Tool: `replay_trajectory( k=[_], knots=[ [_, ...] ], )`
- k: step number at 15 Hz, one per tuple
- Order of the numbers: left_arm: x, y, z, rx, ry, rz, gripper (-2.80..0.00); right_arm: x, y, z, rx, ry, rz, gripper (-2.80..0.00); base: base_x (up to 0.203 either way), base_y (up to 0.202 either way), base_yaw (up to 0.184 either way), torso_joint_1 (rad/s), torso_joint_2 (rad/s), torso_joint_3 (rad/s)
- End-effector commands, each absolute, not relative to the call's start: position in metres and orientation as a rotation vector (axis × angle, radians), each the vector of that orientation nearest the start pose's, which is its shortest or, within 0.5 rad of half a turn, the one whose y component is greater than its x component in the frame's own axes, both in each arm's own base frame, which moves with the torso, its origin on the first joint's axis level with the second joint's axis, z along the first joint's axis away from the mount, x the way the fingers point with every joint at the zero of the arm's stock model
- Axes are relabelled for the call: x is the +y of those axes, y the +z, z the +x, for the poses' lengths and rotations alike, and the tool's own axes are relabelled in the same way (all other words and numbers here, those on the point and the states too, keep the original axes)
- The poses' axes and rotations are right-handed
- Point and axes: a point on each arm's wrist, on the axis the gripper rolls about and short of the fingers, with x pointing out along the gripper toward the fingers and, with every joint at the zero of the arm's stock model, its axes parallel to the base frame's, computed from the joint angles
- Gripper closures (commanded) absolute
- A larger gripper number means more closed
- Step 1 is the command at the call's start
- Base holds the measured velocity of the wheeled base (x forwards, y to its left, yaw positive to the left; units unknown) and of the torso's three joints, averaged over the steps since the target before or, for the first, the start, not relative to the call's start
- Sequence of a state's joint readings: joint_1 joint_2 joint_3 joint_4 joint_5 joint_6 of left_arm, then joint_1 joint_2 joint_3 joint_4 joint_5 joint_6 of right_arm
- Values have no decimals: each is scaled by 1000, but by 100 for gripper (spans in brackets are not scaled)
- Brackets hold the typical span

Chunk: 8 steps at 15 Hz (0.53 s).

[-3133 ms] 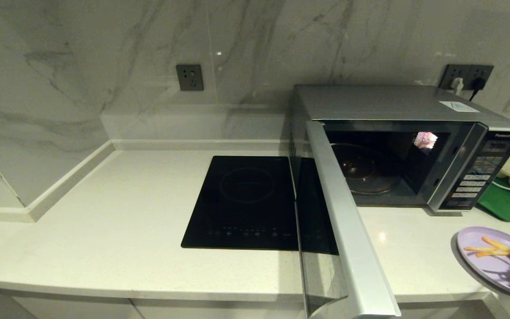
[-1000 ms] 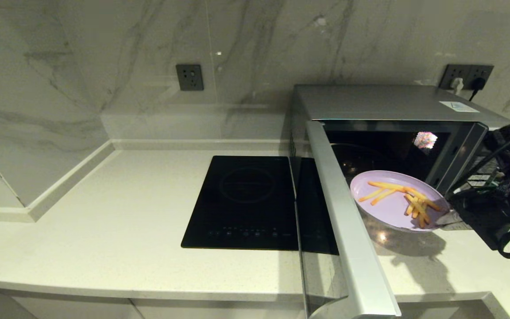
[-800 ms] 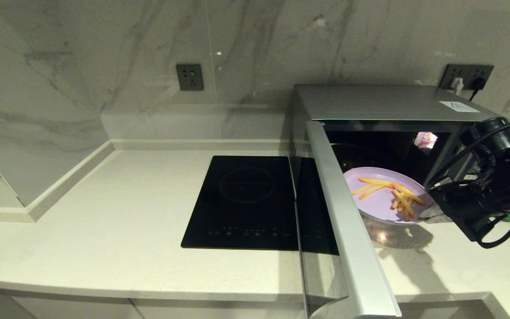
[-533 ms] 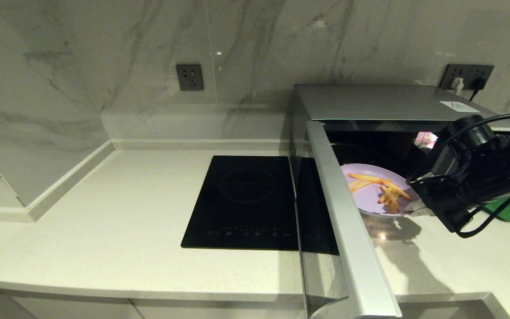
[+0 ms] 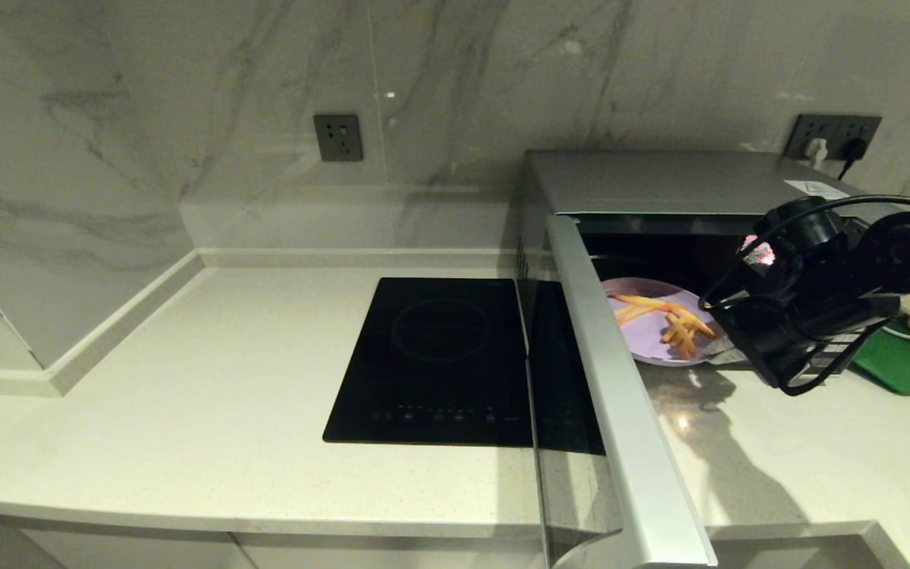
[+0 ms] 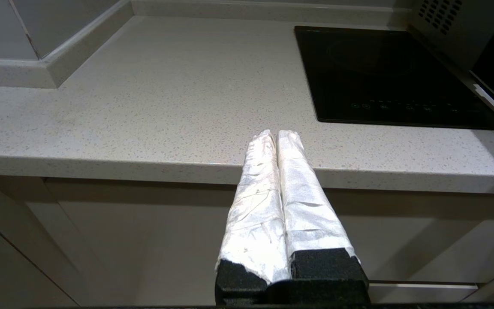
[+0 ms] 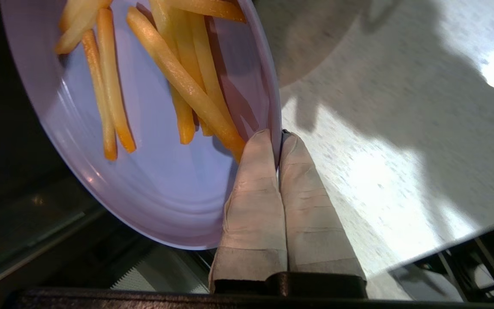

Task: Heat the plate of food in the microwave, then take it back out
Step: Put the plate in the microwave oven

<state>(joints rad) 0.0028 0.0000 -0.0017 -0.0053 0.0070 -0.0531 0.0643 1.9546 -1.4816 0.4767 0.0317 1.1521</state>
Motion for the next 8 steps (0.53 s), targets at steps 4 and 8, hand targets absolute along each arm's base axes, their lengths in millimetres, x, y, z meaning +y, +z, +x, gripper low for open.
replay_trajectory(
  k=[4,8],
  knots=[
    [0,77,-23,-8,11,-54,0,25,163,385,865,-455,1053,0,0,0,0,0,0,0],
    [0,77,-23,-8,11,-54,0,26,158,396,823,-426,1065,0,0,0,0,0,0,0]
  ],
)
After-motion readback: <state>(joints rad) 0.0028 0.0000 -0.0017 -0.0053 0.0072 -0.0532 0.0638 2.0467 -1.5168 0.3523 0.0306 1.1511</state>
